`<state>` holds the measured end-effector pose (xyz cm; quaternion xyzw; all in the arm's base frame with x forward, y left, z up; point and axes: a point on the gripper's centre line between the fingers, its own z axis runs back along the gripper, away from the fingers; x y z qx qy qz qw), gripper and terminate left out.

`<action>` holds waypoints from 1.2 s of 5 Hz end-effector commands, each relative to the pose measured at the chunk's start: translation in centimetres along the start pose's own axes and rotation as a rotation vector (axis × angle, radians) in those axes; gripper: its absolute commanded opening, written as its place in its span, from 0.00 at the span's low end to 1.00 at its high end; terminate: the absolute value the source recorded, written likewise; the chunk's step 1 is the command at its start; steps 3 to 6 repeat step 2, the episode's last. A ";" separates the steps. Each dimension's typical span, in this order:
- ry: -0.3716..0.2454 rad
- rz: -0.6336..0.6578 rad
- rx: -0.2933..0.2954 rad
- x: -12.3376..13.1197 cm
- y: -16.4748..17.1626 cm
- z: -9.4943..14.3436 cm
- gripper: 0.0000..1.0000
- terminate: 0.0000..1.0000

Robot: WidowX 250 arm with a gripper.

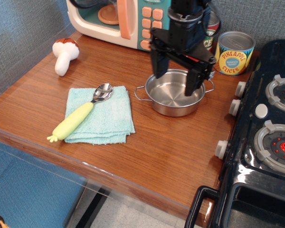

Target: Move the pot in front of the cans

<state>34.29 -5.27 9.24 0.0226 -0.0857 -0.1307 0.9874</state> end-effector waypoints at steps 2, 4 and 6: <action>-0.032 0.045 0.019 -0.6 -1.3 1.7 1.00 1.00; -0.032 0.045 0.019 -0.6 -1.3 1.7 1.00 1.00; -0.032 0.045 0.019 -0.6 -1.3 1.7 1.00 1.00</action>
